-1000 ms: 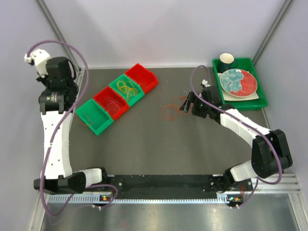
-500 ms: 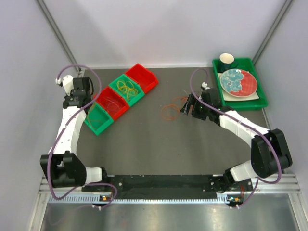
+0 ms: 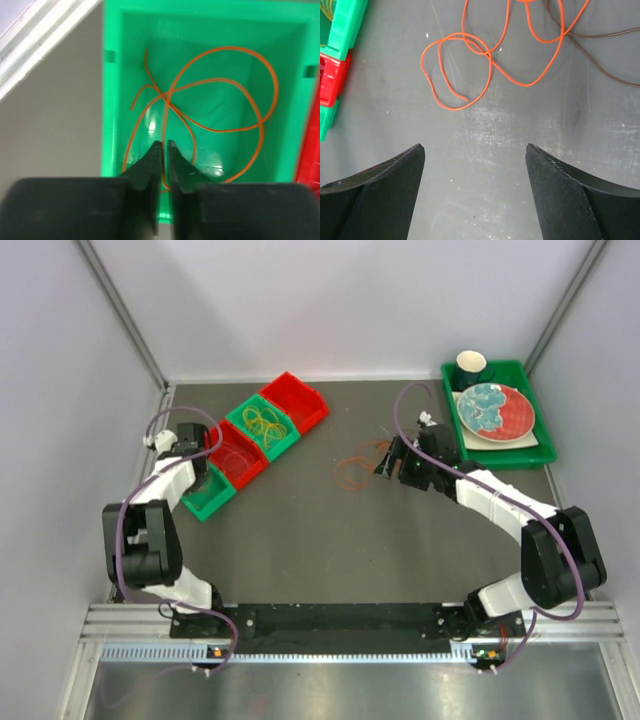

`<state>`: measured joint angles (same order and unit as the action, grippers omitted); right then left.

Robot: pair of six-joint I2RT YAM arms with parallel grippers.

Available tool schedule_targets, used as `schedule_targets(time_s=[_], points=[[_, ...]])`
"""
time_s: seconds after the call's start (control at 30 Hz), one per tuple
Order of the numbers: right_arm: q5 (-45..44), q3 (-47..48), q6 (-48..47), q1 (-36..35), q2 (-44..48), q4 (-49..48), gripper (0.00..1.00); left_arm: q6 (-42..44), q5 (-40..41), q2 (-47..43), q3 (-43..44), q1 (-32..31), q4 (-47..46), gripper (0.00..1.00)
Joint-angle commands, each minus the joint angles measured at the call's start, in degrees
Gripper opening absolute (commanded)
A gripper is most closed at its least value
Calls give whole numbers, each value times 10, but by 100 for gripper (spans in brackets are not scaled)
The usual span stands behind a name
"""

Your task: Untangle the cables

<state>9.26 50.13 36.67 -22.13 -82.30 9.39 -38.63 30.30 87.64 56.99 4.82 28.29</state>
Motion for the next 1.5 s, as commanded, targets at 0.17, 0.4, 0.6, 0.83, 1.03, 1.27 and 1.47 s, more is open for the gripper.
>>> schedule_targets(time_s=[0.17,0.4,0.6,0.83,1.03,1.27,1.47], points=[[-80,45,-33,-10,-3,20,82,-21,-20,-12,30,2,21,63],[-129,139,-55,-21,-82,46,84,-1,-70,-128,21,-4,50,84],[-163,244,-82,-81,-186,77,85,15,-107,-184,36,-6,59,85],[-132,394,-195,-102,-330,157,81,37,-167,-199,80,-22,80,86],[-207,386,-269,-118,-347,148,77,37,-179,-206,73,-26,77,86],[-197,397,-269,-116,-385,129,51,29,-198,-199,62,-28,71,86],[-181,389,-252,-117,-397,108,37,31,-215,-206,51,-29,55,86]])
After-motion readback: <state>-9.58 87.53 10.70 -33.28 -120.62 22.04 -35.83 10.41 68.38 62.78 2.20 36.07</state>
